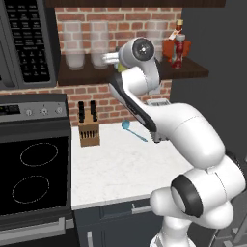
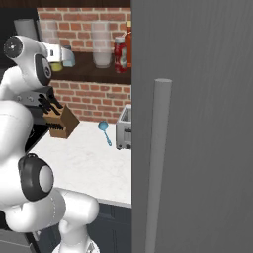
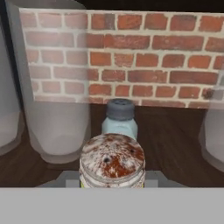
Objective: Put the shaker and condiment bottle from the counter next to their counterparts in the cabinet.
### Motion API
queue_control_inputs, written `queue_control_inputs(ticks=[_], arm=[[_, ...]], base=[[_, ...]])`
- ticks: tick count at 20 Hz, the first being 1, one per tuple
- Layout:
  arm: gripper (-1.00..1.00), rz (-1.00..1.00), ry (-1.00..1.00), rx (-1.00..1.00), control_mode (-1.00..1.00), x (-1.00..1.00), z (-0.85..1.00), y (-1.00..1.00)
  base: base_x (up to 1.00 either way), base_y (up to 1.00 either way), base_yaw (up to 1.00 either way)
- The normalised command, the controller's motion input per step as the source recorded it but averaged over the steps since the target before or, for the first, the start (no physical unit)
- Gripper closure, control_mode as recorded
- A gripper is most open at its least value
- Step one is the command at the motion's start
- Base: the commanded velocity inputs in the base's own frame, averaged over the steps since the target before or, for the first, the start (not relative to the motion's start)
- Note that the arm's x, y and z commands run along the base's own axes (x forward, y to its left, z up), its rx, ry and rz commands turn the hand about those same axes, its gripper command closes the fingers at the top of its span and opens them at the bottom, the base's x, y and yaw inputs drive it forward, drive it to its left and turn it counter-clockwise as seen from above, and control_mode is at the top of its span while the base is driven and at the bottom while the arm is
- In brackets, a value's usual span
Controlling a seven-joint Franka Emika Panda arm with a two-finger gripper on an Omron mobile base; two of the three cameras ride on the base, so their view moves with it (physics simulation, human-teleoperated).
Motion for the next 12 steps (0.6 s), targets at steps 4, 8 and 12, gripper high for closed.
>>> queue_control_inputs(ticks=[4,8,12], arm=[[1.0,0.0,0.0,0.0,-1.0,0.17,-0.13,0.0],[1.0,0.0,0.0,0.0,-1.0,0.18,-0.12,0.0],[1.0,0.0,0.0,0.0,-1.0,0.21,-0.1,0.0]], base=[[0.0,0.0,0.0],[0.0,0.0,0.0],[0.0,0.0,0.0]])
